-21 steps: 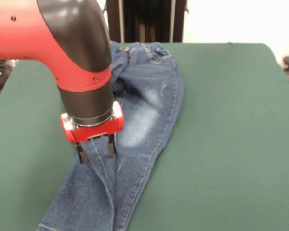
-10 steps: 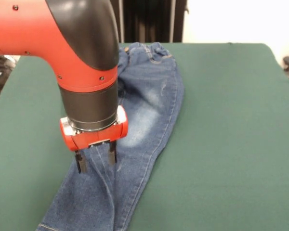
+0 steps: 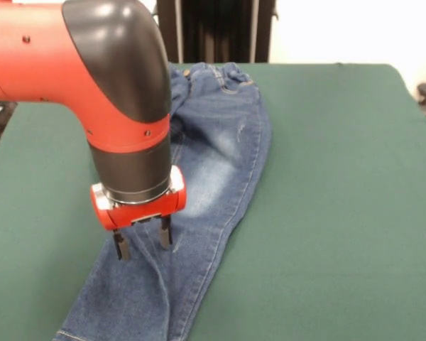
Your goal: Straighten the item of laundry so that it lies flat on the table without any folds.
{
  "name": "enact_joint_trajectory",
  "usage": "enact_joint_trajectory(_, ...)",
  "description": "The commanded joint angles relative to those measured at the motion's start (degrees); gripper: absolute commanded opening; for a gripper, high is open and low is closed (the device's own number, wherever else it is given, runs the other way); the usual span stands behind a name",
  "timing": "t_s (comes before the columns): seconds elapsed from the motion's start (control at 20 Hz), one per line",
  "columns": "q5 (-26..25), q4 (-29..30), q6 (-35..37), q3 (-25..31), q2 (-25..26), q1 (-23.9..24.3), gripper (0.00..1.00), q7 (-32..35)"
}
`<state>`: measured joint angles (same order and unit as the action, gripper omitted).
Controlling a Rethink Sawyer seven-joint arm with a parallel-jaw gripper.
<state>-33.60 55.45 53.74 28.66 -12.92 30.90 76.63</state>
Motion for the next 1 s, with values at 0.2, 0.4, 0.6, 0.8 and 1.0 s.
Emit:
enact_joint_trajectory(0.2, -1.3, 2.0, 0.3, 1.3, 3.0, -2.2, 1.00, -8.8)
enact_joint_trajectory(0.4, -0.7, 2.4, 1.0, 0.4, 3.1, -2.5, 0.00, -5.8)
enact_joint_trajectory(0.6, -1.3, 2.1, 1.7, 0.0, 2.9, -2.9, 0.00, -6.5)
enact_joint_trajectory(0.8, -1.2, 2.4, 1.0, 0.1, 2.8, -2.7, 0.00, -6.4)
enact_joint_trajectory(1.0, -0.4, 2.9, -1.4, 1.3, 2.5, -1.6, 0.00, -6.2)
